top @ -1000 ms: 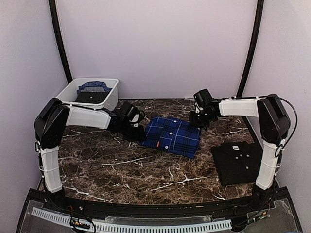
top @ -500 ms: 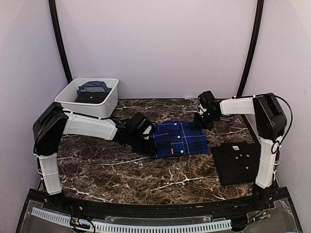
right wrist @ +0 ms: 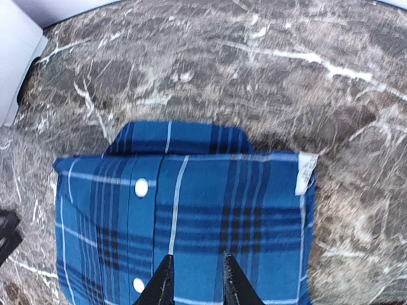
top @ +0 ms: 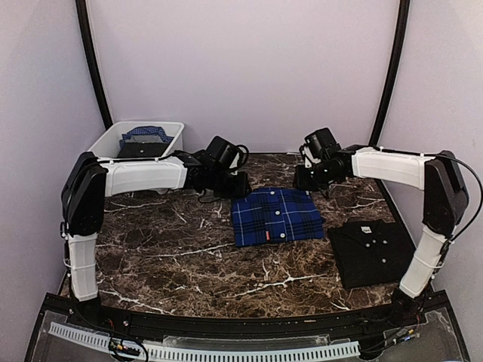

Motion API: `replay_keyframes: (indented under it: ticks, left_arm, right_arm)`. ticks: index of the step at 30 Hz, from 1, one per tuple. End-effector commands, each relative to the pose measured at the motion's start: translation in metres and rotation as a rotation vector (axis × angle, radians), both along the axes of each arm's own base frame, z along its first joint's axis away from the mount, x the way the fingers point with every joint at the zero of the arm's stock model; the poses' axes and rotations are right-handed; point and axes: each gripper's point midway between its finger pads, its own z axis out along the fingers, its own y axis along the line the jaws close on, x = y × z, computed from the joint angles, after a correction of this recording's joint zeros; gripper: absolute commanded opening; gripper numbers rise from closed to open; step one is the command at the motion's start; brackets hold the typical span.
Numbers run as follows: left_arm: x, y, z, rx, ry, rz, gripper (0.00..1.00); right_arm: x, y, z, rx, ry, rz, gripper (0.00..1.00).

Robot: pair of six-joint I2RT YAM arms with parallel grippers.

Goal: Fold and stack the long sleeve shirts
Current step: Adjust the square-folded shirt at the center of the board, then smooth out the square-folded shirt at the center of the board.

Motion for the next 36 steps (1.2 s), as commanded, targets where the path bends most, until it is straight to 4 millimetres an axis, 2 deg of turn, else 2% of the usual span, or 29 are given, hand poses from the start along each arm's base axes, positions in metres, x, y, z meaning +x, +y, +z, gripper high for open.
replay_keyframes:
  ticks: [1, 4, 7, 12, 15, 19, 23, 25, 28, 30, 31, 32, 33, 34, 36]
  left_arm:
    - [0.027, -0.017, -0.012, -0.002, -0.051, -0.032, 0.24]
    - [0.040, -0.026, -0.022, -0.021, -0.053, -0.050, 0.24]
    - [0.053, -0.032, -0.041, -0.018, -0.037, -0.051, 0.24]
    - [0.067, -0.026, -0.074, -0.001, 0.027, -0.022, 0.24]
    - [0.072, -0.018, -0.083, 0.001, 0.068, 0.005, 0.24]
    - [0.082, -0.009, -0.072, -0.002, 0.074, 0.023, 0.28]
    - [0.090, -0.003, -0.049, -0.012, 0.053, 0.032, 0.35]
    - [0.090, 0.001, -0.035, -0.016, 0.047, 0.035, 0.39]
    - [0.078, 0.007, -0.020, -0.030, 0.067, 0.032, 0.45]
    - [0.065, 0.010, -0.019, -0.056, 0.102, 0.028, 0.46]
    - [0.059, 0.011, -0.010, -0.084, 0.109, 0.027, 0.47]
    - [0.051, 0.015, -0.021, -0.083, 0.139, 0.035, 0.47]
    - [0.046, 0.016, -0.011, -0.102, 0.138, 0.032, 0.48]
    - [0.038, 0.022, -0.022, -0.097, 0.166, 0.041, 0.50]
    - [0.026, 0.028, -0.021, -0.121, 0.181, 0.050, 0.53]
  right_arm:
    - [-0.023, -0.005, -0.025, 0.008, 0.068, -0.013, 0.24]
    - [-0.036, -0.013, -0.050, -0.017, 0.121, -0.025, 0.24]
    - [-0.046, -0.024, -0.068, -0.023, 0.149, -0.049, 0.24]
    - [-0.061, -0.039, -0.096, -0.028, 0.204, -0.074, 0.24]
    - [-0.065, -0.041, -0.102, -0.036, 0.217, -0.077, 0.23]
    - [-0.067, -0.043, -0.098, -0.034, 0.211, -0.074, 0.24]
    - [-0.065, -0.041, -0.086, -0.031, 0.195, -0.064, 0.24]
    - [-0.063, -0.041, -0.074, -0.022, 0.176, -0.067, 0.24]
    - [-0.056, -0.045, -0.055, -0.029, 0.129, -0.087, 0.27]
    - [-0.051, -0.048, -0.048, -0.039, 0.105, -0.100, 0.30]
    - [-0.049, -0.049, -0.047, -0.045, 0.100, -0.107, 0.31]
    - [-0.047, -0.051, -0.047, -0.048, 0.096, -0.112, 0.32]
    - [-0.045, -0.052, -0.048, -0.051, 0.096, -0.115, 0.33]
    - [-0.044, -0.053, -0.050, -0.053, 0.099, -0.116, 0.33]
    - [-0.041, -0.055, -0.057, -0.054, 0.108, -0.117, 0.37]
